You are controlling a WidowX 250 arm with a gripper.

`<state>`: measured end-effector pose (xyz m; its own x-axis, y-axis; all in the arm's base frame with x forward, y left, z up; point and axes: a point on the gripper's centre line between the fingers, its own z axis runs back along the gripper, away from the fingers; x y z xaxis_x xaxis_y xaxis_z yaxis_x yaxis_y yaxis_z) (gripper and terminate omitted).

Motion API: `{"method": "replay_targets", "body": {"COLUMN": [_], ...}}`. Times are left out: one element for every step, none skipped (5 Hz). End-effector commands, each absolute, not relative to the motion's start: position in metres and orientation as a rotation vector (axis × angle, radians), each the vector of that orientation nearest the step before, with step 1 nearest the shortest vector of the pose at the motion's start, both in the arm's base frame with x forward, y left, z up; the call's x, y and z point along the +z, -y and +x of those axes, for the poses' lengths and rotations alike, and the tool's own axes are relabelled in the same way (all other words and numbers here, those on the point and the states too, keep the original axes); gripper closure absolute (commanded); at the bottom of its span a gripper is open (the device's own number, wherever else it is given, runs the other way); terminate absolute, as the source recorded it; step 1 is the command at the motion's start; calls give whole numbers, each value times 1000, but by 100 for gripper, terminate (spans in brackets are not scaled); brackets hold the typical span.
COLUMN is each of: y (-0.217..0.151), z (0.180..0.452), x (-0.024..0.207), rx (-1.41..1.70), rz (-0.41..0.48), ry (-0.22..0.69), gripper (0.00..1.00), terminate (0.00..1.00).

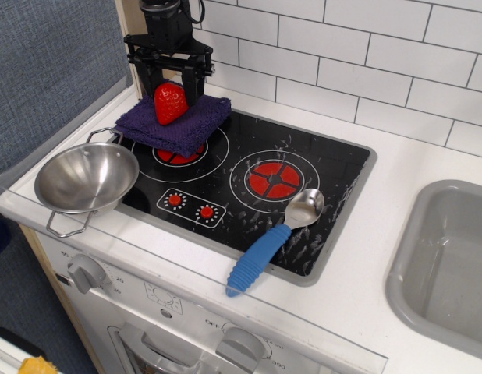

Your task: Move the strawberry and place into bowl

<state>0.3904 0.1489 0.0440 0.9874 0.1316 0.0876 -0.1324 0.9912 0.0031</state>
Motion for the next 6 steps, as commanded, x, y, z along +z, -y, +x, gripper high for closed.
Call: {"method": "replay_targets", "body": {"y": [-137,-126,-116,-118,-124,-132], "z": [377,346,316,293,275,255], "x": [120,146,125,93,64,52], "rx": [48,18,-16,-20,-25,1], "rz": [26,20,13,21,45,52], "ry": [229,257,183,105,35,-11], "gripper": [100,100,100,100,100,100], "terminate": [0,0,0,0,0,0]}}
